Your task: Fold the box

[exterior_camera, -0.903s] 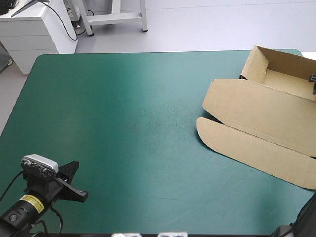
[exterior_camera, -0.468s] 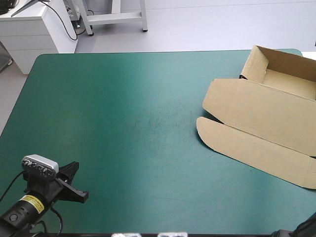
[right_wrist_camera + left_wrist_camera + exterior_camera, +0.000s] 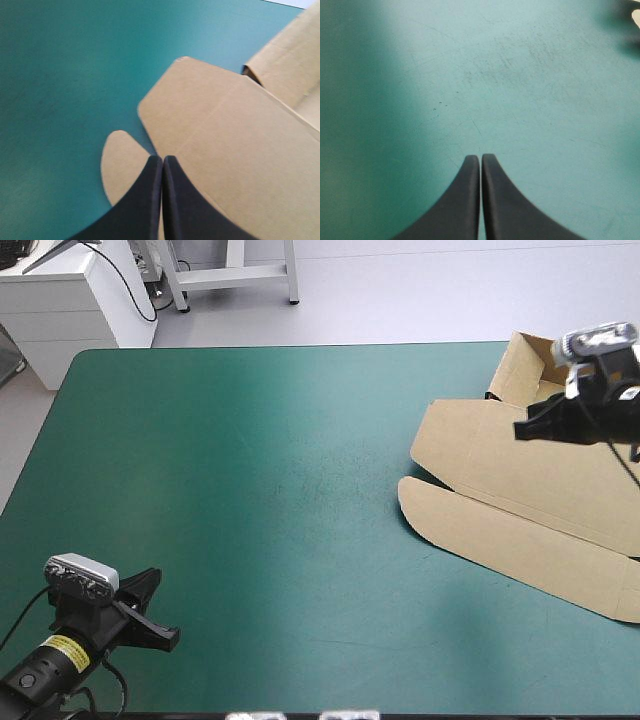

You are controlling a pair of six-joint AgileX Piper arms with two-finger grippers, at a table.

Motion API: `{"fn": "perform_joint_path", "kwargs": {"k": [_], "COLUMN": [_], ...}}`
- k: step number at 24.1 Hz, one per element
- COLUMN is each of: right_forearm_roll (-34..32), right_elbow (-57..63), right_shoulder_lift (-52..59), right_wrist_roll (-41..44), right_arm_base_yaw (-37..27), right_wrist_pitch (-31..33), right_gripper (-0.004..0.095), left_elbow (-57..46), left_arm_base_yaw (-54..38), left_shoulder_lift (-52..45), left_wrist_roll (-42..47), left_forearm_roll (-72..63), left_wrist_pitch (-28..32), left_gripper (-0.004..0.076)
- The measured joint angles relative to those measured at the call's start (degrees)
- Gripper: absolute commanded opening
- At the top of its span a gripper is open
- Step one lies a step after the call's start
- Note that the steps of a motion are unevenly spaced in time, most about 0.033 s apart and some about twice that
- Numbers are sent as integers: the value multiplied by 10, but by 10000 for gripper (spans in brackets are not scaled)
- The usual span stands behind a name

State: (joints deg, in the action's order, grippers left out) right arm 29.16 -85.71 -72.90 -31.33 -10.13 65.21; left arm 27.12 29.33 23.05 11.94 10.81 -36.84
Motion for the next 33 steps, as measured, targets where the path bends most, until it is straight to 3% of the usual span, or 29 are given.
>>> {"fn": "perform_joint_path", "kwargs": {"k": [5,11,25,33], "right_forearm_roll": [-19,-86,-154,-209], "right_elbow": [118,249,549,601], "right_shoulder_lift": [119,280,581,724], "right_wrist_roll": [10,52,81,164], "right_arm_base_yaw": [76,89,91,91], "right_wrist_pitch": [-65,-159,-179,-184], "right_gripper": [-16,-16,-16,-16], "left_elbow": [0,0,-1,-7], "left_arm_base_yaw": [0,0,0,0], "left_shoulder_lift": [0,0,0,0], "left_wrist_roll": [0,0,0,-1], "left_forearm_roll": [0,1,0,1], "left_wrist_pitch": [0,0,0,3], "left_gripper": [-8,-8,-8,-8]}}
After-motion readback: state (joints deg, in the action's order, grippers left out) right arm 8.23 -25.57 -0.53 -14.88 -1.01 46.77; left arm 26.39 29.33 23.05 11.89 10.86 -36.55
